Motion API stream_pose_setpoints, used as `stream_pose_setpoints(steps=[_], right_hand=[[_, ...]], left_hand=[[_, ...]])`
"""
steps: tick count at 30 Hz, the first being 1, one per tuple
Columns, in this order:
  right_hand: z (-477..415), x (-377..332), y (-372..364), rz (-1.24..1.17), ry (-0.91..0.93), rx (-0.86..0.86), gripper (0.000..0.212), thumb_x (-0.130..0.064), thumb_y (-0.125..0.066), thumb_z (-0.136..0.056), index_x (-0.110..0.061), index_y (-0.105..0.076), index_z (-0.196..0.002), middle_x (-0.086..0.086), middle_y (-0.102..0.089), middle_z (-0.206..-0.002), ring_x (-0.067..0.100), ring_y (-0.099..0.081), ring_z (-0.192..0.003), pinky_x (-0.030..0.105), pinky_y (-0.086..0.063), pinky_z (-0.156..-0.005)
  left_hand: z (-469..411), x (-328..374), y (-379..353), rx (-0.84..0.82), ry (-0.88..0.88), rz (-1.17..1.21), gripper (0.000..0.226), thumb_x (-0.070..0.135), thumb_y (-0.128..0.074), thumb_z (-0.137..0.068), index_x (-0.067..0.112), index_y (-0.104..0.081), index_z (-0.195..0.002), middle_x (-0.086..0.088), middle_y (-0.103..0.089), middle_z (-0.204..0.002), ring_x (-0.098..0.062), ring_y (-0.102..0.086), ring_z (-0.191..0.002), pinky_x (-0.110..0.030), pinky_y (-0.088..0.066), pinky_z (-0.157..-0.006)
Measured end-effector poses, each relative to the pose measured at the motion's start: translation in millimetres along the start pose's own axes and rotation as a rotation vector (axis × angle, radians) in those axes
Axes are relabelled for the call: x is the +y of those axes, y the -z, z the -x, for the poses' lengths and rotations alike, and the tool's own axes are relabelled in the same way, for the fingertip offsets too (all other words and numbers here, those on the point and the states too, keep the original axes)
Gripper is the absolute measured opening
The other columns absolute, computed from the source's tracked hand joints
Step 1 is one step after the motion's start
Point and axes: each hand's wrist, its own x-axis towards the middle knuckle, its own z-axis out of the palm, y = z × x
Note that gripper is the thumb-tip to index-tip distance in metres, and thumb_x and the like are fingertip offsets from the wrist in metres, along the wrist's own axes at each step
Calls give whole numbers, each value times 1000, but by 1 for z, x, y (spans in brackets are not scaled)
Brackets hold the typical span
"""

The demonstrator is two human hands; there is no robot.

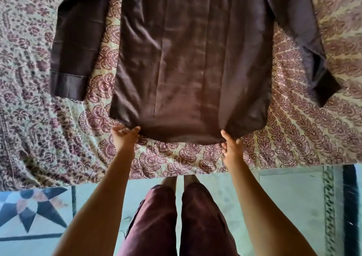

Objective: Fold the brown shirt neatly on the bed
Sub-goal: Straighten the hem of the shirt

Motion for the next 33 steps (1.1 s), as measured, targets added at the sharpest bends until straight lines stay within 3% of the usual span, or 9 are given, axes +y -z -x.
stream_pose_setpoints(steps=[5,10,17,21,24,26,28,30,33], right_hand=[[-7,-15,7,-307,-119,42,52,-33,-59,-89,-4,-45,-130,15,-48,-130,28,-50,-118,32,-44,-92],[-46,-59,26,-357,7,148,25,-35,-64,-84,-15,-61,-100,10,-63,-117,25,-62,-98,44,-52,-88],[-62,-81,43,-51,149,419,30,-19,-63,-87,-7,-58,-113,5,-61,-109,20,-59,-93,30,-49,-80],[-62,-68,43,-55,248,501,38,-16,-62,-87,-6,-49,-121,8,-59,-112,20,-59,-98,26,-46,-77],[-46,-49,40,366,534,647,44,-23,-64,-83,-5,-47,-120,17,-51,-119,31,-54,-101,39,-47,-79],[-35,-29,37,738,1030,490,38,-27,-64,-79,-6,-55,-109,19,-55,-107,35,-53,-96,42,-44,-78],[-26,-8,28,1100,1378,-38,43,-35,-65,-76,-10,-55,-109,16,-56,-107,32,-55,-95,39,-44,-79],[-24,10,19,1444,1496,-375,56,-39,-71,-68,-15,-52,-115,13,-54,-118,30,-57,-100,38,-47,-84],[-21,12,6,1529,1473,-375,49,-34,-76,-66,-14,-59,-108,10,-57,-116,29,-59,-98,39,-49,-82]], left_hand=[[8,11,-4,126,-147,-206,45,7,-72,-75,18,-36,-100,0,-58,-83,-23,-56,-73,-34,-49,-70],[-11,31,-1,302,-265,-269,54,17,-62,-83,15,-36,-131,-21,-44,-127,-28,-51,-98,-37,-40,-88],[-44,42,15,258,-248,-322,27,10,-64,-78,11,-61,-105,-20,-65,-108,-32,-61,-101,-30,-46,-82],[-35,46,16,275,-266,-436,41,8,-65,-77,9,-52,-116,-21,-55,-121,-33,-55,-109,-39,-43,-90],[-11,48,15,225,-629,-860,47,9,-61,-79,6,-43,-123,-24,-40,-128,-35,-46,-108,-49,-42,-91],[-3,38,12,-25,-1071,-1034,42,7,-67,-73,7,-50,-112,-22,-50,-111,-34,-52,-92,-51,-49,-78],[0,19,10,-397,-1405,-1236,53,13,-80,-61,14,-55,-108,-17,-58,-100,-32,-58,-82,-46,-53,-69],[5,6,6,-624,-1519,-1458,67,27,-85,-52,20,-59,-113,-11,-61,-106,-30,-61,-90,-41,-52,-72],[10,6,-1,-634,-1499,-1528,63,32,-85,-51,20,-62,-109,-6,-63,-104,-26,-63,-90,-37,-52,-71]])
